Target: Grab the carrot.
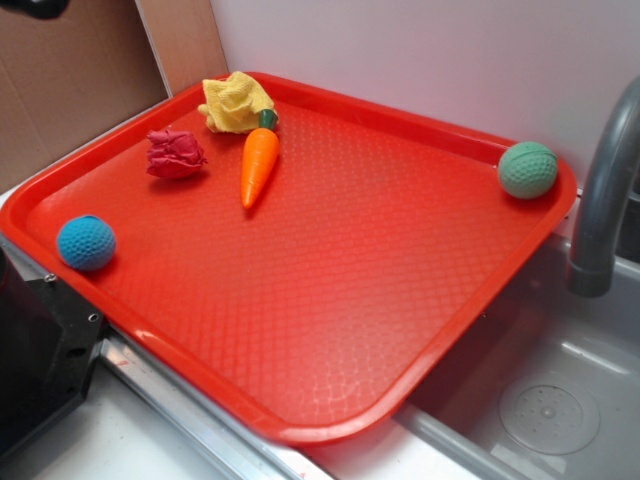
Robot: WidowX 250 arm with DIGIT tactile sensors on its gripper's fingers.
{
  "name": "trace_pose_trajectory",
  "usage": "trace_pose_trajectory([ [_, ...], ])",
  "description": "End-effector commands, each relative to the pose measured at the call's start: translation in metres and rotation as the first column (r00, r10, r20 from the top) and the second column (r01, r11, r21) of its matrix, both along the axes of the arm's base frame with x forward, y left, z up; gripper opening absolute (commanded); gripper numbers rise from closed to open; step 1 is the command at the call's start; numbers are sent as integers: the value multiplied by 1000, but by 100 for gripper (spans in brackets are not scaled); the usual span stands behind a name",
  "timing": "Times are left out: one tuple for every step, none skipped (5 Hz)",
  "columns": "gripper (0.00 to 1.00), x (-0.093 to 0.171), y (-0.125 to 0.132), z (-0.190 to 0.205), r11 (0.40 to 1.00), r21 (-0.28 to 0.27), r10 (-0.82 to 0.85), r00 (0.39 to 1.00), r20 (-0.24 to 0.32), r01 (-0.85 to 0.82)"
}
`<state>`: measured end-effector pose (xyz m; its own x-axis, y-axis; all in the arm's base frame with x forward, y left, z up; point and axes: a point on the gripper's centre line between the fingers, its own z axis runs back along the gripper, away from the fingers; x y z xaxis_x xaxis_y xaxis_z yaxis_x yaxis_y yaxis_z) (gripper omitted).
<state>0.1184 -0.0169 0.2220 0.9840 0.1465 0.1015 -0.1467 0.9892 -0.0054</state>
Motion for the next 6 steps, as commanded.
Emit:
trace_pose_trajectory([
  [100,70,16,-54,960,-24,281,959,43,-280],
  [100,103,33,-82,897,-78,441,892,100,-435],
  [100,114,40,-103,858,-66,513,846,148,-509],
  [100,124,45,-123,833,-37,550,817,174,-552],
  [100,130,50,-141,820,-11,564,805,186,-572],
  [100,139,50,-159,830,-23,552,816,169,-557],
])
